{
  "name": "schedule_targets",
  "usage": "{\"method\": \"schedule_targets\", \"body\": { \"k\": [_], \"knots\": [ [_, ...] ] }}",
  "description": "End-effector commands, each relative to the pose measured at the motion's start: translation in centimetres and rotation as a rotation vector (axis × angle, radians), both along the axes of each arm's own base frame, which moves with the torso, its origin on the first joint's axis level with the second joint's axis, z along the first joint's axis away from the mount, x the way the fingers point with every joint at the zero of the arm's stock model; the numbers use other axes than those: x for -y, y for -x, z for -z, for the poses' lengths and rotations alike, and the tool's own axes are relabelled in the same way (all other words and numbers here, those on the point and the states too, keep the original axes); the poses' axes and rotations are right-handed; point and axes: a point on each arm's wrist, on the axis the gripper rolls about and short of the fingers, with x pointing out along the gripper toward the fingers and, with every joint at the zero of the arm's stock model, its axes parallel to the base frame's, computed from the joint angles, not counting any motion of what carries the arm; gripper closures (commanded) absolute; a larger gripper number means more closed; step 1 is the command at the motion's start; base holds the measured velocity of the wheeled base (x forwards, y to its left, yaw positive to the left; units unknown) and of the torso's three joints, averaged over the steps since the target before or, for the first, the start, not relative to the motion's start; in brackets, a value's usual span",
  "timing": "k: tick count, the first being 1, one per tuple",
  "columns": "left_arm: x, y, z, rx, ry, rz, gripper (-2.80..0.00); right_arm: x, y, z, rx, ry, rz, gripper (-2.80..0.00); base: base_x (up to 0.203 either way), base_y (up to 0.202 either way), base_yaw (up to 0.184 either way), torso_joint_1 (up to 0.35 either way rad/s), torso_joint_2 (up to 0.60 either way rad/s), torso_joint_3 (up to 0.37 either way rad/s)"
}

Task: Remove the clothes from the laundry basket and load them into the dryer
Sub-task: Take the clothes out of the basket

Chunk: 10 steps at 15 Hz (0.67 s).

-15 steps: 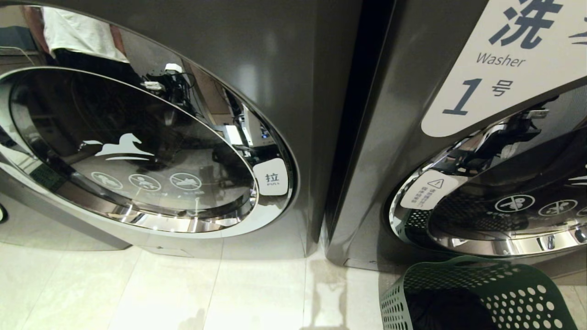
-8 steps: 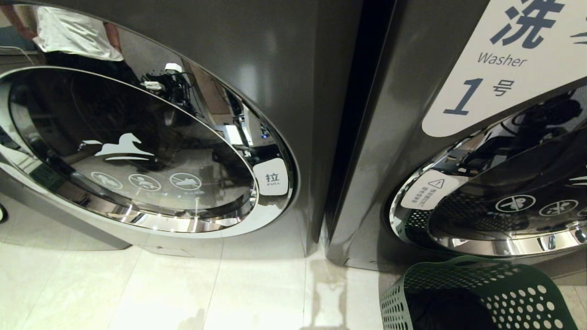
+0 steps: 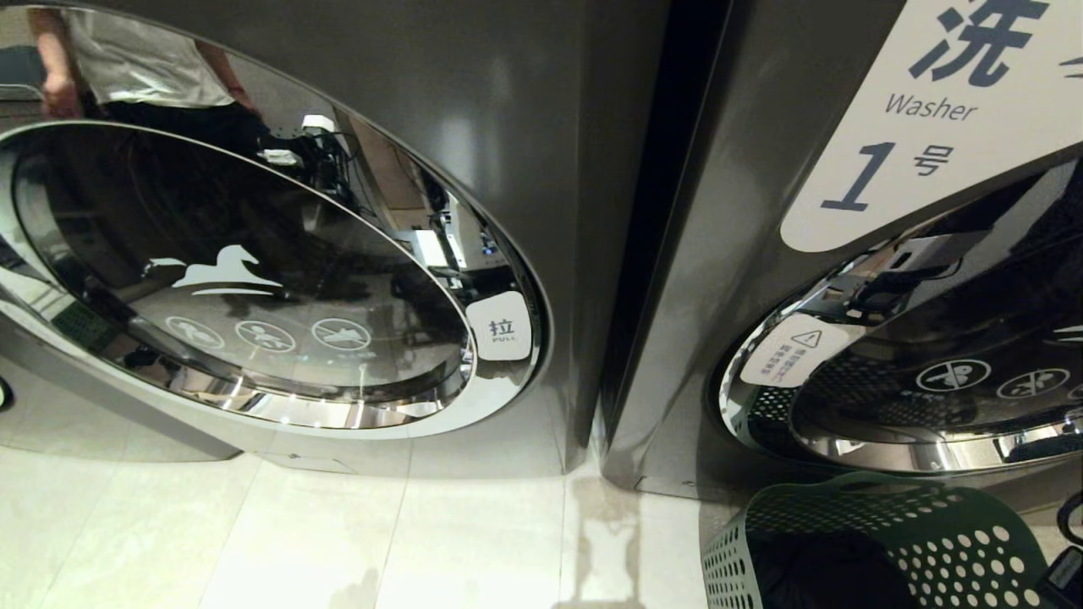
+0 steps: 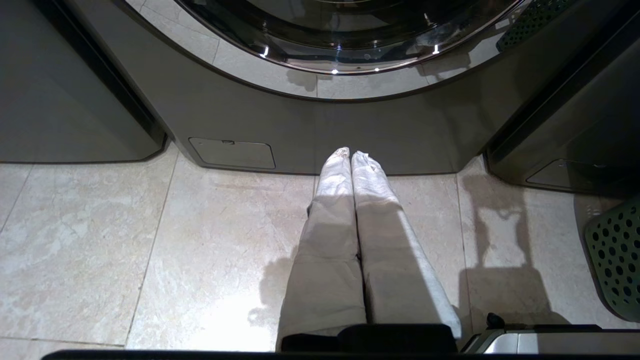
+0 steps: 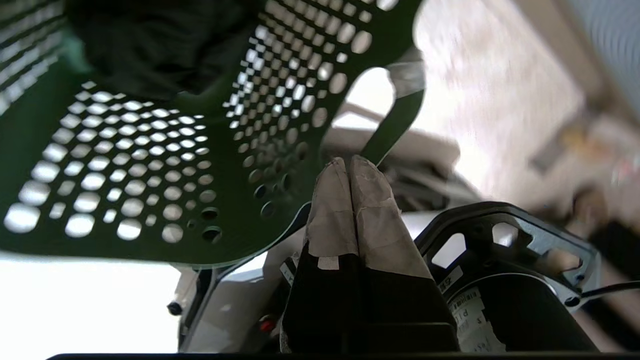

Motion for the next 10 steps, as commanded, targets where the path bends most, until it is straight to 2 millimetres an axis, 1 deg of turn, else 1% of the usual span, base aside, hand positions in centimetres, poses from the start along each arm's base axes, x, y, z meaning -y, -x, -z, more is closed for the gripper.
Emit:
{"method": "schedule_targets", "body": {
  "k": [1, 3, 6, 8, 10],
  "knots": [
    [0.0, 0.0, 0.0, 0.0, 0.0, 0.0, 0.0, 2.0, -1.2, 2.5, -0.11, -0.069, 0.068, 0.0, 0.0, 0.0, 0.0, 0.0, 0.0, 0.0],
    [0.0, 0.0, 0.0, 0.001, 0.0, 0.0, 0.0, 3.9, -2.3, 4.9, -0.115, -0.129, 0.112, 0.0, 0.0, 0.0, 0.0, 0.0, 0.0, 0.0],
    [0.0, 0.0, 0.0, 0.0, 0.0, 0.0, 0.0, 6.3, -3.9, 9.2, -0.131, -0.18, 0.138, 0.0, 0.0, 0.0, 0.0, 0.0, 0.0, 0.0],
    [0.0, 0.0, 0.0, 0.001, 0.0, 0.0, 0.0, 7.1, -4.6, 12.1, -0.158, -0.196, 0.083, 0.0, 0.0, 0.0, 0.0, 0.0, 0.0, 0.0],
    [0.0, 0.0, 0.0, 0.001, 0.0, 0.0, 0.0, 7.4, -4.7, 14.9, -0.183, -0.201, -0.029, 0.0, 0.0, 0.0, 0.0, 0.0, 0.0, 0.0]
  ]
}}
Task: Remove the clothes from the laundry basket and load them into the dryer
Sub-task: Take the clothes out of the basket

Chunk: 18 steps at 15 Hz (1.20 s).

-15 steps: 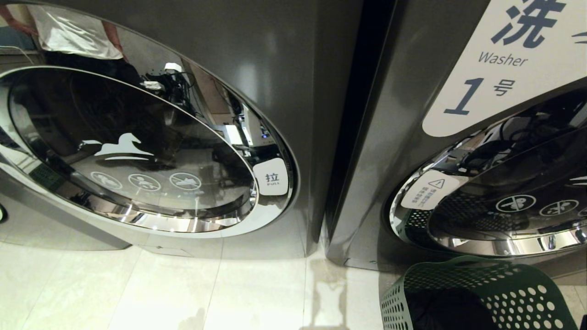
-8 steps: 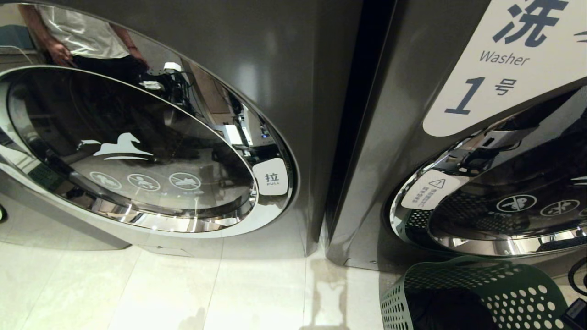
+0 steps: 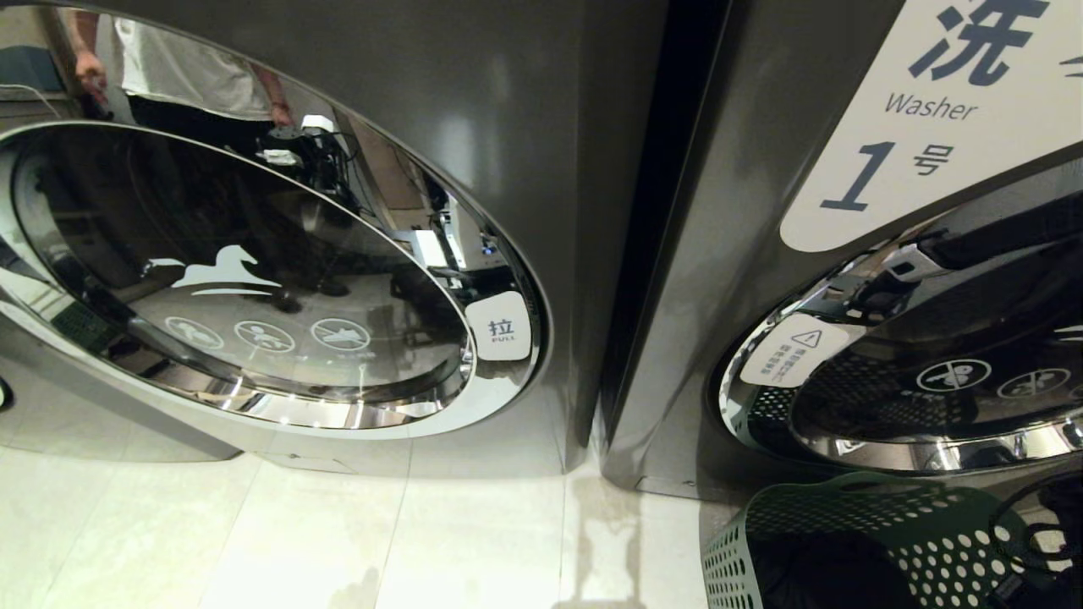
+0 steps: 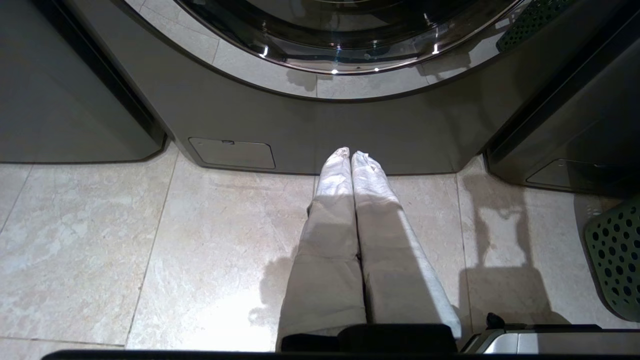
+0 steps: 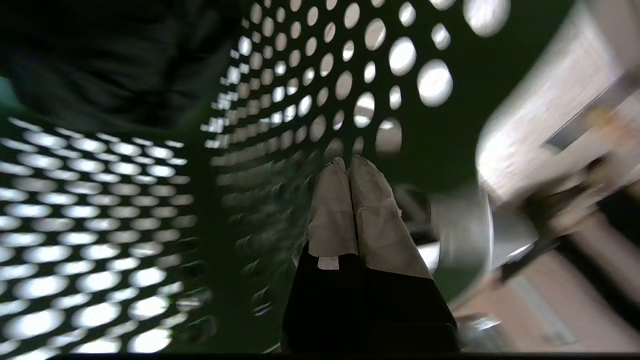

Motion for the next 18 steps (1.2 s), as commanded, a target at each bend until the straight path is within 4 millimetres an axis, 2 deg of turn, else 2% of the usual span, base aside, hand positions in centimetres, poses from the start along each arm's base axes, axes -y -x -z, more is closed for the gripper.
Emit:
{"method": "schedule_targets", "body": {
  "k": [1, 3, 7, 10, 12, 15, 18],
  "knots": [
    [0.0, 0.0, 0.0, 0.001, 0.0, 0.0, 0.0, 0.0, 0.4, 4.1, -0.083, -0.054, -0.125, 0.0, 0.0, 0.0, 0.0, 0.0, 0.0, 0.0],
    [0.0, 0.0, 0.0, 0.001, 0.0, 0.0, 0.0, 0.1, 1.0, 5.6, -0.095, -0.067, -0.296, 0.0, 0.0, 0.0, 0.0, 0.0, 0.0, 0.0],
    [0.0, 0.0, 0.0, 0.001, 0.0, 0.0, 0.0, -0.2, 1.4, 7.9, -0.058, -0.14, -0.481, 0.0, 0.0, 0.0, 0.0, 0.0, 0.0, 0.0],
    [0.0, 0.0, 0.0, 0.0, 0.0, 0.0, 0.0, 0.0, 1.3, 7.9, 0.001, -0.17, -0.618, 0.0, 0.0, 0.0, 0.0, 0.0, 0.0, 0.0],
    [0.0, 0.0, 0.0, 0.0, 0.0, 0.0, 0.0, -0.1, 1.1, 6.9, 0.036, -0.145, -0.661, 0.0, 0.0, 0.0, 0.0, 0.0, 0.0, 0.0],
    [0.0, 0.0, 0.0, 0.0, 0.0, 0.0, 0.0, -0.2, 1.3, 6.7, 0.036, -0.162, -0.661, 0.0, 0.0, 0.0, 0.0, 0.0, 0.0, 0.0],
    [0.0, 0.0, 0.0, 0.001, 0.0, 0.0, 0.0, 0.8, 1.4, 6.8, 0.051, -0.142, -0.641, 0.0, 0.0, 0.0, 0.0, 0.0, 0.0, 0.0]
  ]
}}
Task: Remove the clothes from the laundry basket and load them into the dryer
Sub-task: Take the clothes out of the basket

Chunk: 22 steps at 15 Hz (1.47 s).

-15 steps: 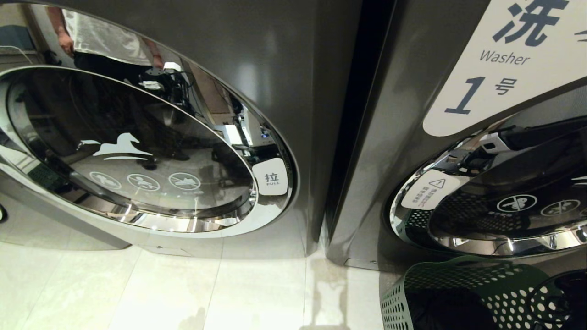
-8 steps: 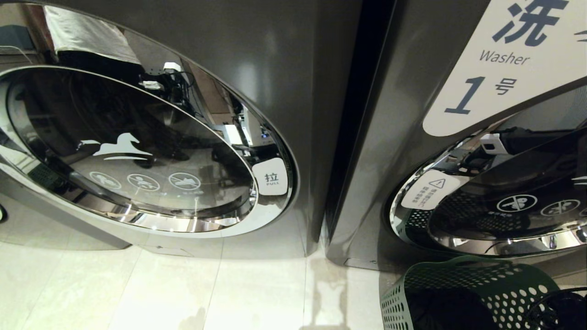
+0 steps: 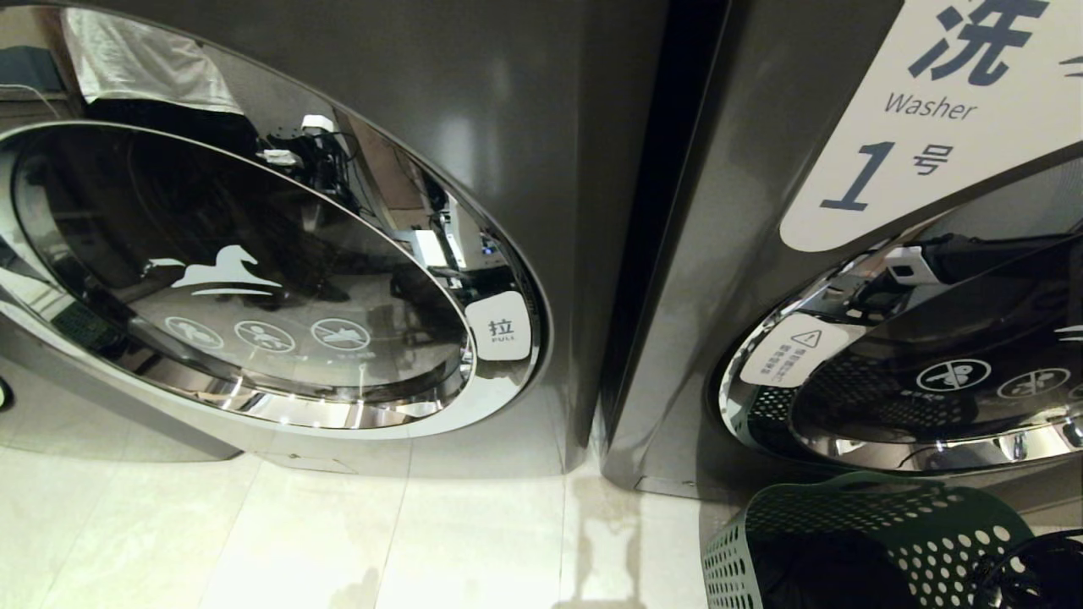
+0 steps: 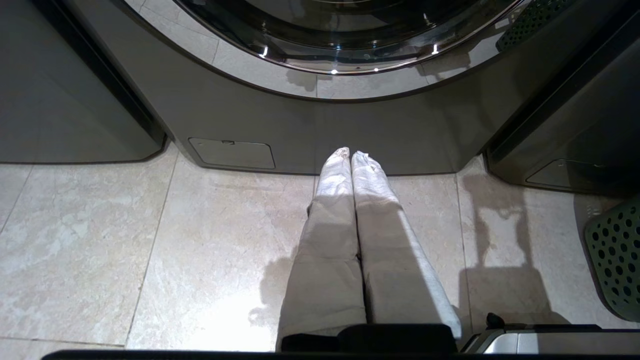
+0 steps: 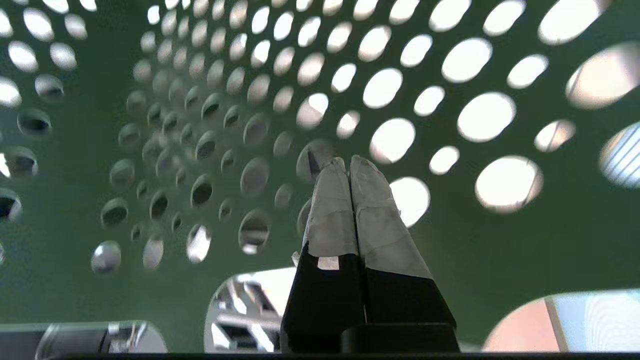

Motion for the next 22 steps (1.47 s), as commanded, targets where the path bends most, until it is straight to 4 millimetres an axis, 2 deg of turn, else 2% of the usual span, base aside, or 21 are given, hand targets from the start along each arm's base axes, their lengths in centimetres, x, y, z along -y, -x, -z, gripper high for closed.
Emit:
{"method": "schedule_targets", "body": {
  "k": [1, 3, 13, 18, 22],
  "knots": [
    [0.0, 0.0, 0.0, 0.001, 0.0, 0.0, 0.0, 1.0, -0.3, 0.2, 0.025, 0.018, 0.017, 0.0, 0.0, 0.0, 0.0, 0.0, 0.0, 0.0],
    [0.0, 0.0, 0.0, 0.0, 0.0, 0.0, 0.0, 2.1, -0.1, 1.4, 0.034, 0.02, -0.028, 0.0, 0.0, 0.0, 0.0, 0.0, 0.0, 0.0],
    [0.0, 0.0, 0.0, 0.001, 0.0, 0.0, 0.0, 2.0, 0.5, 3.4, 0.112, 0.015, -0.52, 0.0, 0.0, 0.0, 0.0, 0.0, 0.0, 0.0],
    [0.0, 0.0, 0.0, 0.0, 0.0, 0.0, 0.0, 2.4, 0.6, 4.8, 0.386, -0.001, -0.677, 0.0, 0.0, 0.0, 0.0, 0.0, 0.0, 0.0],
    [0.0, 0.0, 0.0, 0.001, 0.0, 0.0, 0.0, 3.0, 0.8, 6.4, 0.443, 0.034, -0.866, 0.0, 0.0, 0.0, 0.0, 0.0, 0.0, 0.0]
  ]
}}
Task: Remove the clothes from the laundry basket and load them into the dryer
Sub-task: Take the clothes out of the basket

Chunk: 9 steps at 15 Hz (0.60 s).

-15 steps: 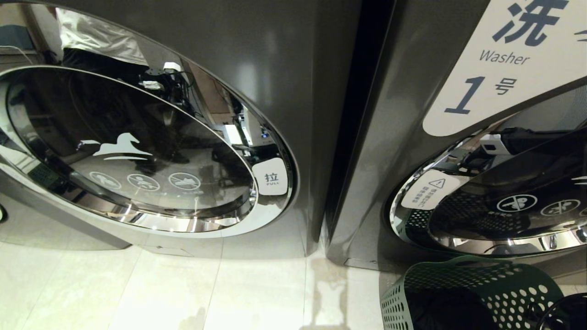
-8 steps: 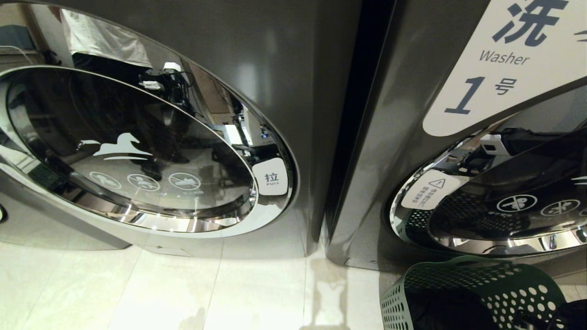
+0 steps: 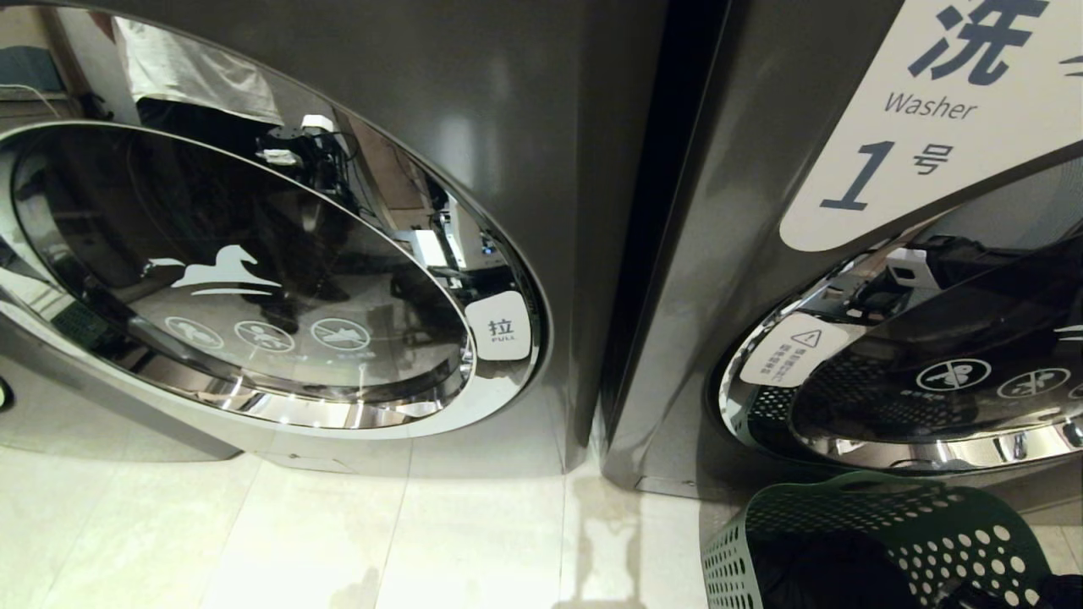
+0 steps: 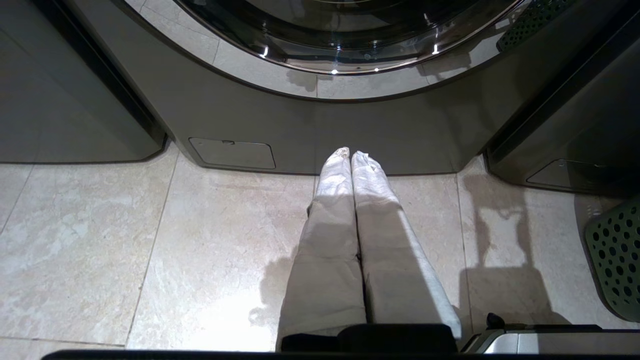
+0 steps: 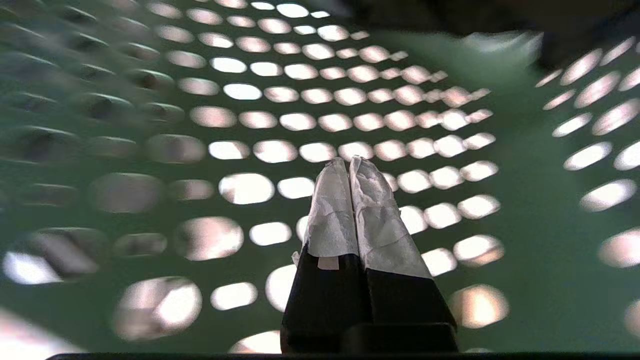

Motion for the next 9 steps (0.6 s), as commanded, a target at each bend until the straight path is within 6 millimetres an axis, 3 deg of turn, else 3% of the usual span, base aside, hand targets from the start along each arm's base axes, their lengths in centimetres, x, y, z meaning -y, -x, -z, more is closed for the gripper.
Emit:
{"method": "schedule_targets", "body": {
  "k": [1, 5, 9],
  "knots": [
    [0.0, 0.0, 0.0, 0.0, 0.0, 0.0, 0.0, 0.5, -0.2, 1.1, 0.02, 0.017, -0.039, 0.0, 0.0, 0.0, 0.0, 0.0, 0.0, 0.0],
    [0.0, 0.0, 0.0, 0.001, 0.0, 0.0, 0.0, 1.9, -0.7, 2.2, 0.06, 0.065, -0.09, 0.0, 0.0, 0.0, 0.0, 0.0, 0.0, 0.0],
    [0.0, 0.0, 0.0, 0.001, 0.0, 0.0, 0.0, 4.5, -3.2, 2.4, 0.121, 0.139, -0.09, 0.0, 0.0, 0.0, 0.0, 0.0, 0.0, 0.0]
  ]
}}
